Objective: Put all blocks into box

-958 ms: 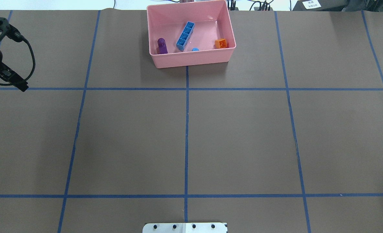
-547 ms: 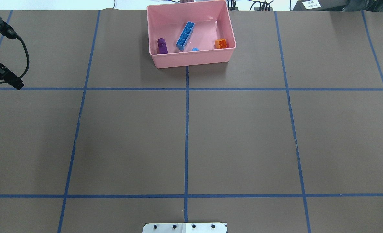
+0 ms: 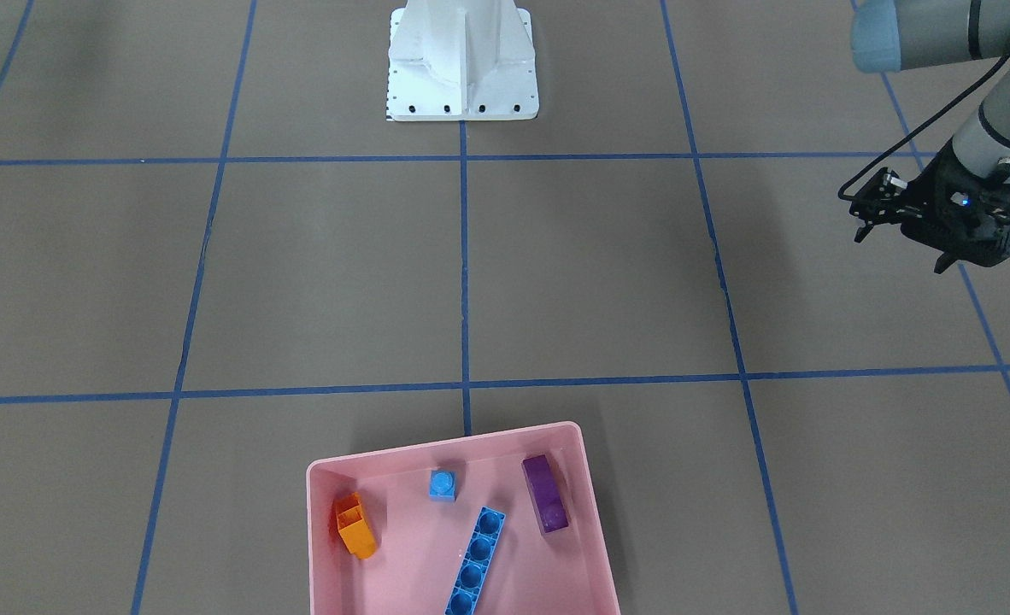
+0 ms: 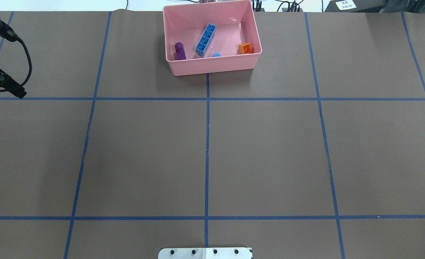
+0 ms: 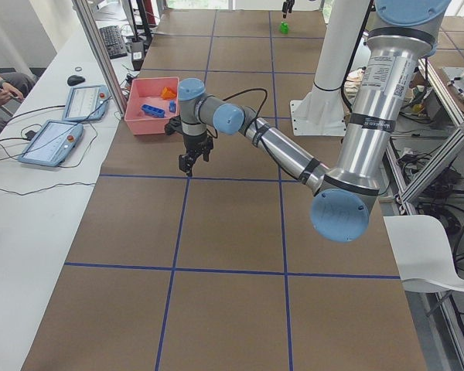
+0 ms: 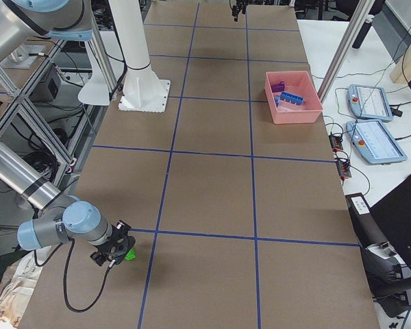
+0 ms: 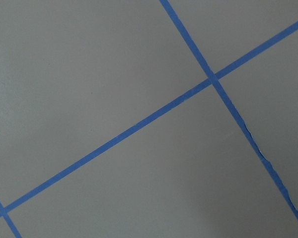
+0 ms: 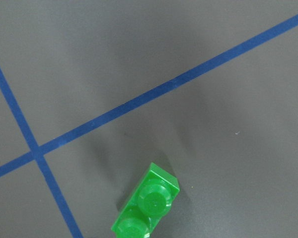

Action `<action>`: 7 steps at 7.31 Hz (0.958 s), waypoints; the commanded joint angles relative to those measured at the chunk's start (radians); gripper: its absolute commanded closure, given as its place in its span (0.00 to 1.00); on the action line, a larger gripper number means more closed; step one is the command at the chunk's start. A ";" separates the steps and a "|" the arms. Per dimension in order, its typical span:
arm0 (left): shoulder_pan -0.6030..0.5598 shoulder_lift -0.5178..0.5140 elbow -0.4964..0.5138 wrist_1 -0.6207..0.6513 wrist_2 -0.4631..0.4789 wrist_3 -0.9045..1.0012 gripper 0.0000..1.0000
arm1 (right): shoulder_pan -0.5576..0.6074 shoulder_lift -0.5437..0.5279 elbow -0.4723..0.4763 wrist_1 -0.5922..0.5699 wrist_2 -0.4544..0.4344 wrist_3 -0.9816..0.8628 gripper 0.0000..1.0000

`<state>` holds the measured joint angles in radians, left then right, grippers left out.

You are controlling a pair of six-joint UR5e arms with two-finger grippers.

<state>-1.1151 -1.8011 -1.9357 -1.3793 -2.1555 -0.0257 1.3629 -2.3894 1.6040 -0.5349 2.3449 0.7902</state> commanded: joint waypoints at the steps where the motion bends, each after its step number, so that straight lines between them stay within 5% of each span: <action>1: 0.000 -0.001 -0.006 0.000 0.000 0.000 0.00 | -0.078 0.044 -0.009 -0.008 0.013 -0.019 0.00; 3: 0.000 -0.001 -0.011 -0.001 0.000 0.000 0.00 | -0.171 0.102 -0.099 -0.008 0.013 -0.031 0.01; 7: 0.000 -0.004 -0.011 -0.001 -0.001 0.000 0.00 | -0.208 0.111 -0.099 -0.008 0.013 -0.019 0.06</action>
<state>-1.1152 -1.8047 -1.9465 -1.3805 -2.1562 -0.0261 1.1646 -2.2845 1.5054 -0.5430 2.3577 0.7698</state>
